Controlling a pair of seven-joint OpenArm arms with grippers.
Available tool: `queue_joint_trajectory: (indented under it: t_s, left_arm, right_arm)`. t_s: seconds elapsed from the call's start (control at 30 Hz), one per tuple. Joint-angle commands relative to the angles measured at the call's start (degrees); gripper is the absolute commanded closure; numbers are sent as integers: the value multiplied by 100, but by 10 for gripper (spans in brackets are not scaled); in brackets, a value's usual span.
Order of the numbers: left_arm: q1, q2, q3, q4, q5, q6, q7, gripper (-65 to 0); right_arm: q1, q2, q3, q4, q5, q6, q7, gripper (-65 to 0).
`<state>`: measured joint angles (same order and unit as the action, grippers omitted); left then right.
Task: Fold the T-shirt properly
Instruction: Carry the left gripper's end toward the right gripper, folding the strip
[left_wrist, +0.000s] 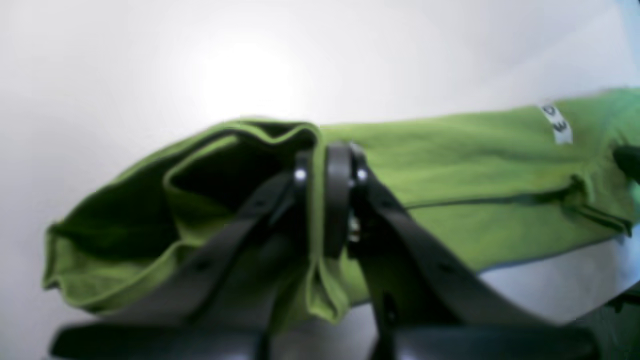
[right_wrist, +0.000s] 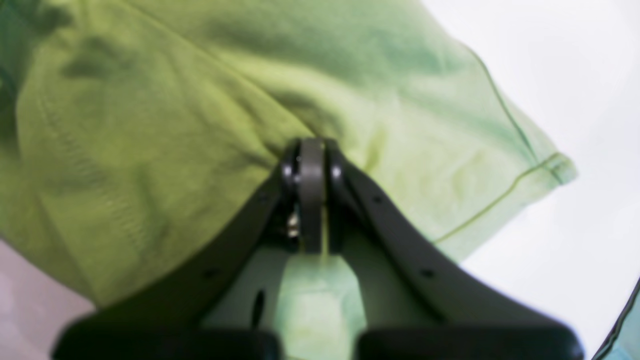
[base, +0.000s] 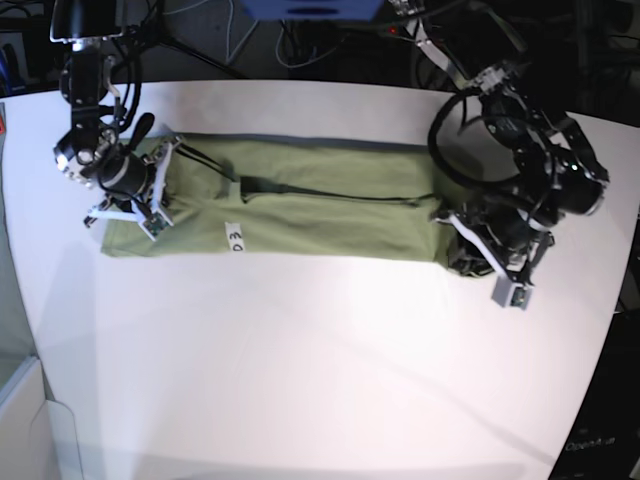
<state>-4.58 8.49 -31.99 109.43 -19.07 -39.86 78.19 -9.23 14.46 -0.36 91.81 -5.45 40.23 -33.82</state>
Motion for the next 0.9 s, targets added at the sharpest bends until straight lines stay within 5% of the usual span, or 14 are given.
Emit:
queue_joint_trajectory:
  t_s: [0.0,0.2,0.53,0.87]
  left_arm:
    - [-100,-18,205,86,-128,-14,-246,-33]
    - [137,-18,1234,33,-128,34,-817,-33]
    - [506,-45,2887,-134,-119,1203,-1670,-33]
    - [515,-54,3089,-828,-119,1379,-2030,-33]
  right_arm:
    - [58,53,14,63,22,-23,11,-1]
    - [49,53,14,72,22,-23,2,-1]
    - [49,53,14,89,22,-23,2,-1]
    - [49,53,14,98,22,-23,2,-1]
